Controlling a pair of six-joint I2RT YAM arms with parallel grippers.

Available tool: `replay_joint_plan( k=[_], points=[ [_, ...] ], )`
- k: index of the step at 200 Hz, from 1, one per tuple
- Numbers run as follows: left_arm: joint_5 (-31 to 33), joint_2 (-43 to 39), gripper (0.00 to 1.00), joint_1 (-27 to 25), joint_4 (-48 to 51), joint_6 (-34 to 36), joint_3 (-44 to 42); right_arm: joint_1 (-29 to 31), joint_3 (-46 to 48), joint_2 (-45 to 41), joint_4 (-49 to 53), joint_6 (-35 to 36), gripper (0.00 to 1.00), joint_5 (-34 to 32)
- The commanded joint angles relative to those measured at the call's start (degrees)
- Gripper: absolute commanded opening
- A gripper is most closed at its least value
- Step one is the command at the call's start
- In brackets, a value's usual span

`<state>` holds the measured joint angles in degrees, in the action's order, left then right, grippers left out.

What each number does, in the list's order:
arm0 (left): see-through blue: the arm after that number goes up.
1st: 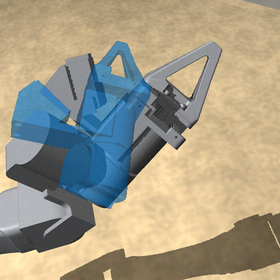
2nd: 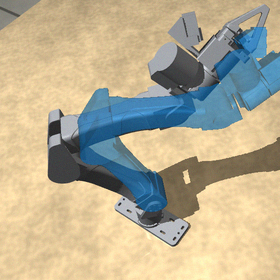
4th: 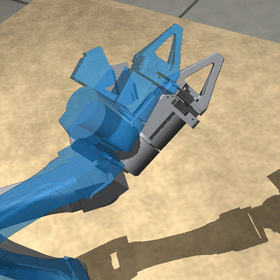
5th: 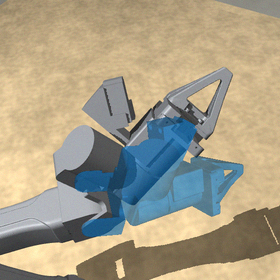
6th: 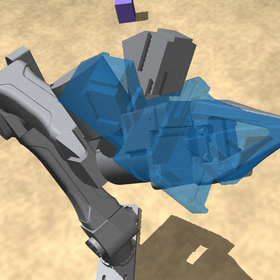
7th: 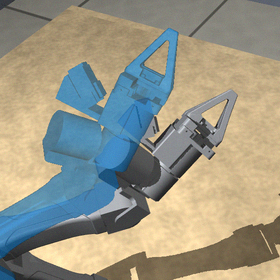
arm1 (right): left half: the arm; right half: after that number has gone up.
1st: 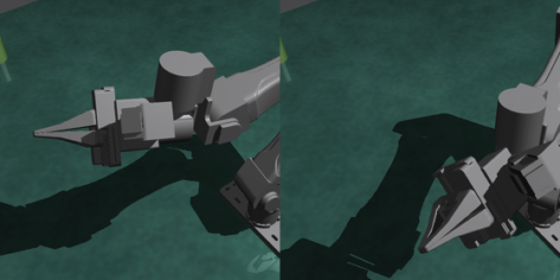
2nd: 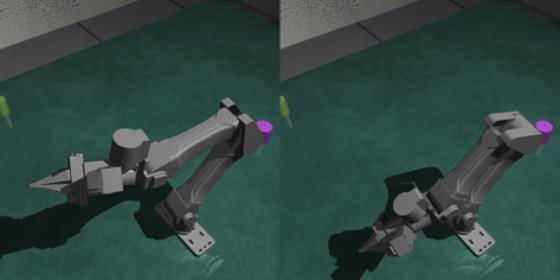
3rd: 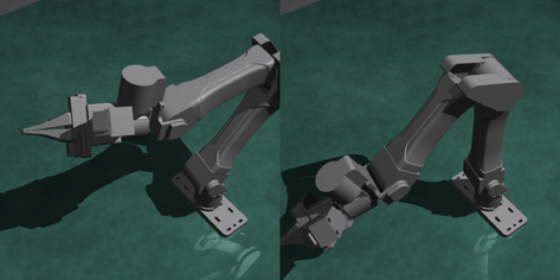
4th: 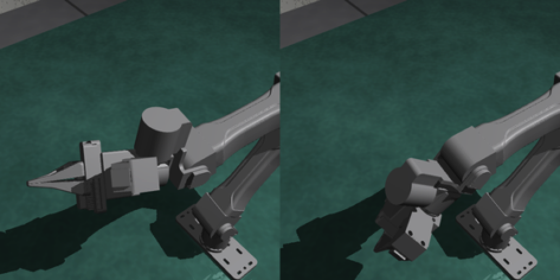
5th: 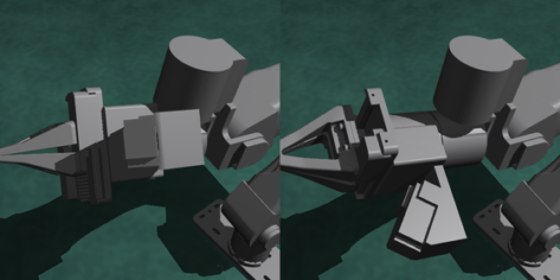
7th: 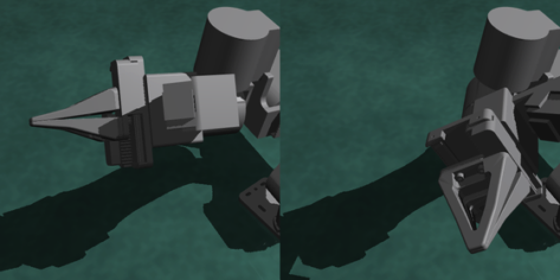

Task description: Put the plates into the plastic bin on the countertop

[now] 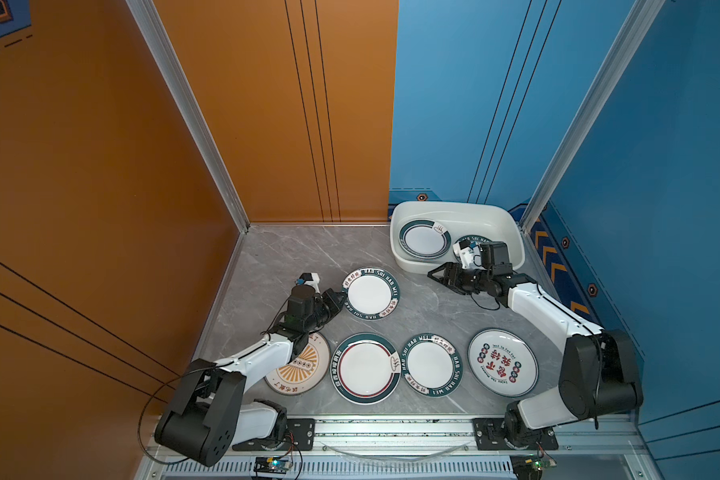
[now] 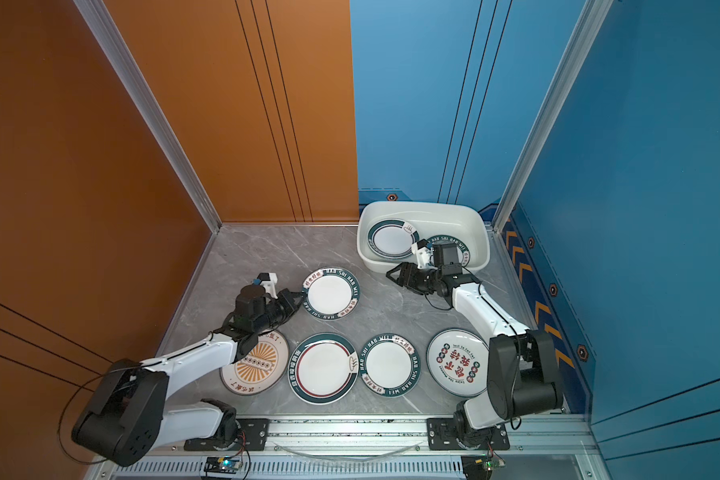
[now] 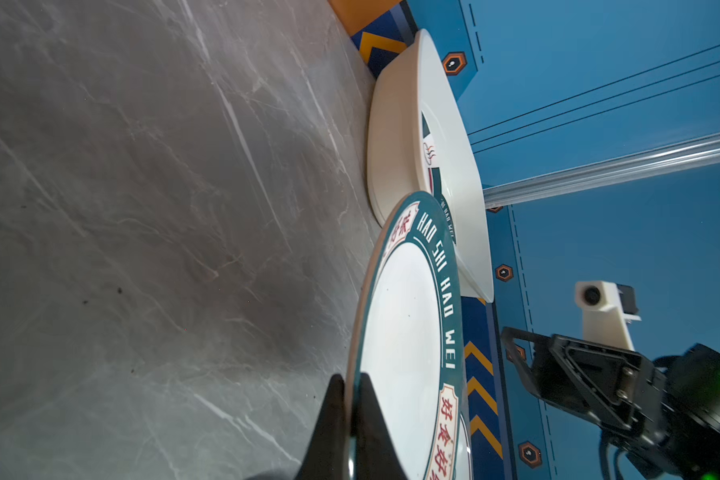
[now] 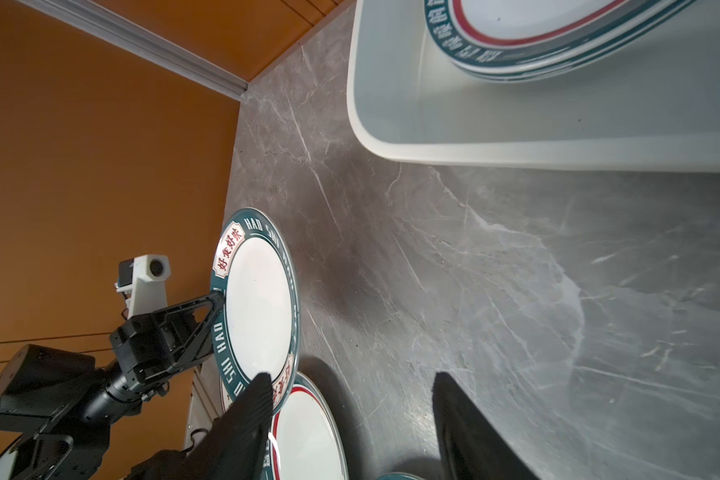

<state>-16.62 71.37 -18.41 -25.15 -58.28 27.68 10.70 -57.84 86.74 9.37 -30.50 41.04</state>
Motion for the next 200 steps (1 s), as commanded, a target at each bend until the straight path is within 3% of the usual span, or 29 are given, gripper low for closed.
replay_joint_plan(
  k=[1, 129, 154, 200],
  points=[
    [-2.13, -3.34, 0.0, 0.39, 5.57, 1.8, 2.68, 2.21, -1.98, 1.34, -3.65, -2.03, 0.64, 2.1],
    [-6.83, -2.96, 0.0, 1.15, 8.53, 3.41, 8.71, 12.09, -5.79, 9.9, -11.83, -8.57, 0.58, 4.2],
    [-7.25, -1.0, 0.0, 1.1, 8.76, 4.35, 9.66, 13.07, -5.93, 11.29, -14.79, -10.81, 0.51, 5.78],
    [-8.52, 3.08, 0.0, 1.36, 8.27, 5.61, 11.49, 14.43, -6.58, 13.37, -17.36, -12.95, 0.27, 7.68]
  ],
)
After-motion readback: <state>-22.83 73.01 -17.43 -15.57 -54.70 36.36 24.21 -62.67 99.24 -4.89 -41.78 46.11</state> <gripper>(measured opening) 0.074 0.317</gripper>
